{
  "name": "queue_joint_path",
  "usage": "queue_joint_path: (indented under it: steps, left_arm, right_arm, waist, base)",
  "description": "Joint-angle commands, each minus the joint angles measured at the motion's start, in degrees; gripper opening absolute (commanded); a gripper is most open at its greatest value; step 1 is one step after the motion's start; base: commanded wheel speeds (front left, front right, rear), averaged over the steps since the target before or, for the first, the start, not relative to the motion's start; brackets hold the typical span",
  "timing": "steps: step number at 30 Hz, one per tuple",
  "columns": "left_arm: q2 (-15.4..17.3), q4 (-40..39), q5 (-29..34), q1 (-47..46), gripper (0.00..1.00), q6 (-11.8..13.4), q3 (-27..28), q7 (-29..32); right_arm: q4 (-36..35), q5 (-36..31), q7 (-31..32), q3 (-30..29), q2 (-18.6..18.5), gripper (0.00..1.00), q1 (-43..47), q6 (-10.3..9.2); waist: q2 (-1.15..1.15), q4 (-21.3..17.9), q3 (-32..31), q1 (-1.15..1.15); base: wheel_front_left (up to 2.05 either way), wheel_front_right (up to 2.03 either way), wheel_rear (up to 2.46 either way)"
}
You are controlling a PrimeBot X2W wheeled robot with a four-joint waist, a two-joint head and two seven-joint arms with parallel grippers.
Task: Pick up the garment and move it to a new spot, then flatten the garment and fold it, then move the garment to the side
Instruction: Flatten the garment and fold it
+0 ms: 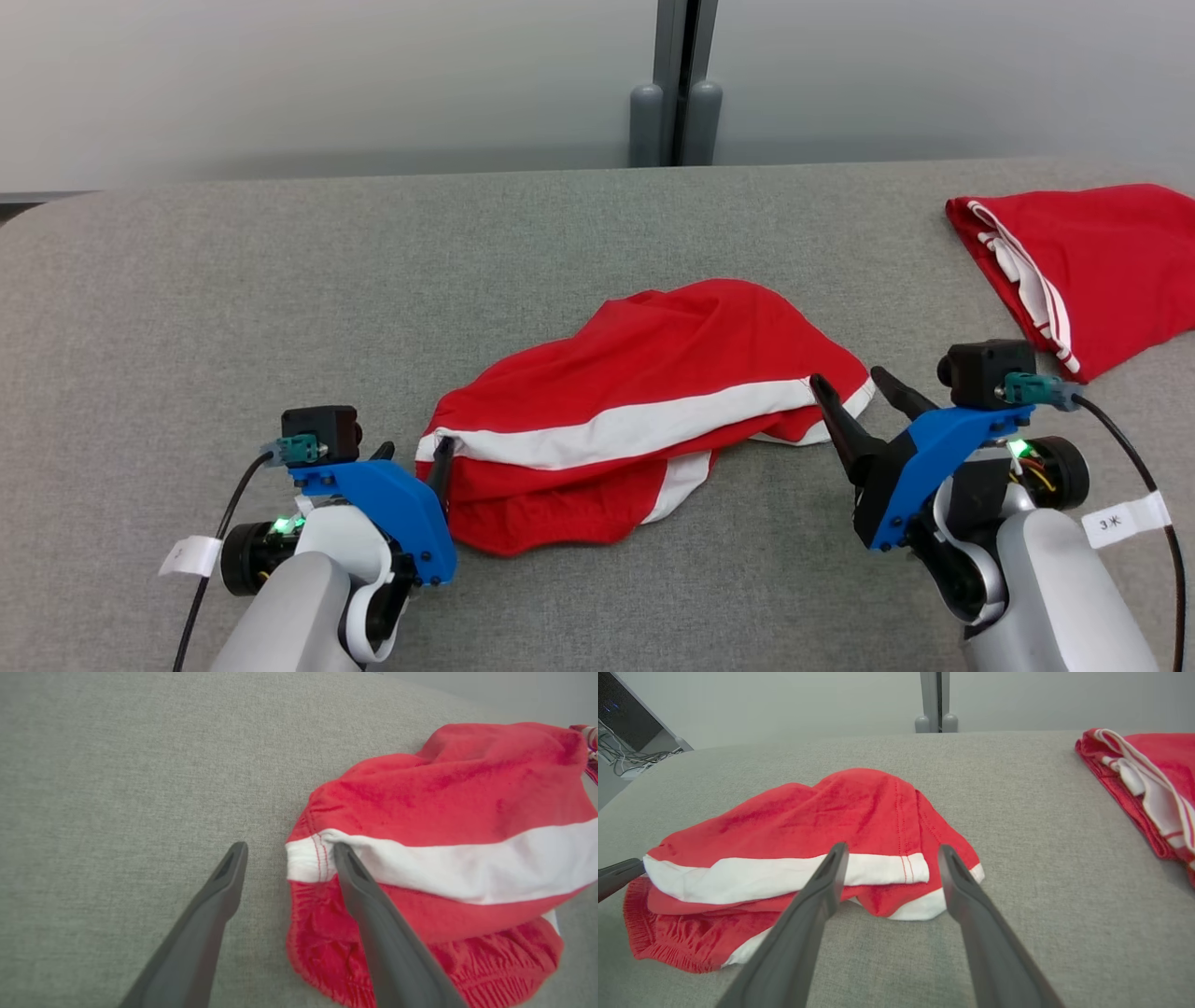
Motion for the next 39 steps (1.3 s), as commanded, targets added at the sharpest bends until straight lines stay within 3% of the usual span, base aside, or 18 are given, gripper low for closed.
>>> queue_joint_path:
  steps: [1, 7, 8, 9, 10, 21, 39]
  left_arm:
    - [-0.19, 0.98, -0.32, -1.18, 1.0, -0.42, -0.14, 0.41]
    - [-0.5, 4.69, 0.02, -3.83, 1.0, 0.28, -0.87, 2.43]
    - [-0.49, 5.19, 0.09, -4.15, 0.85, 0.43, -1.08, 2.73]
    - [-0.45, 5.5, 0.27, -4.45, 0.12, 0.36, -1.28, 2.73]
    - [-0.48, 5.77, 0.17, -4.57, 0.0, 0.34, -1.24, 2.48]
    - [-0.73, 7.44, -0.51, -3.86, 0.0, -0.63, -1.55, 0.4]
    - [-0.71, 7.64, -0.78, -5.14, 0.0, -1.97, -2.69, -2.16]
  right_arm:
    - [0.72, 0.52, 0.32, 0.2, -0.16, 1.0, -1.31, 0.03]
    - [3.12, 0.91, 1.35, 1.64, -0.15, 1.0, -3.17, 0.03]
    - [3.35, 1.05, 1.46, 1.99, -0.15, 1.0, -3.41, 0.03]
    - [3.51, 1.15, 1.5, 2.25, -0.15, 1.0, -3.57, 0.03]
    - [3.53, 1.08, 1.49, 2.55, -0.17, 1.0, -3.65, 0.03]
    - [6.31, 2.58, 0.84, 1.74, -0.15, 1.0, -5.15, 0.03]
    - [22.63, 11.31, -2.33, 6.71, -0.16, 1.0, -13.36, 0.03]
  waist:
    - [-0.01, 0.06, 0.57, -0.01]
    - [-0.01, -0.22, 2.44, -0.01]
    - [-0.01, -0.26, 2.7, -0.01]
    - [-0.01, -0.31, 2.93, -0.01]
    - [-0.01, -0.37, 3.17, -0.01]
    - [-0.01, -0.65, 4.43, -0.01]
    - [-0.01, -0.27, 4.68, -0.01]
  base:
    - [0.0, 0.0, 0.0]
    - [0.0, 0.0, 0.0]
    - [0.0, 0.0, 0.0]
    - [0.0, 0.0, 0.0]
    - [0.0, 0.0, 0.0]
    - [0.0, 0.0, 0.0]
    - [0.0, 0.0, 0.0]
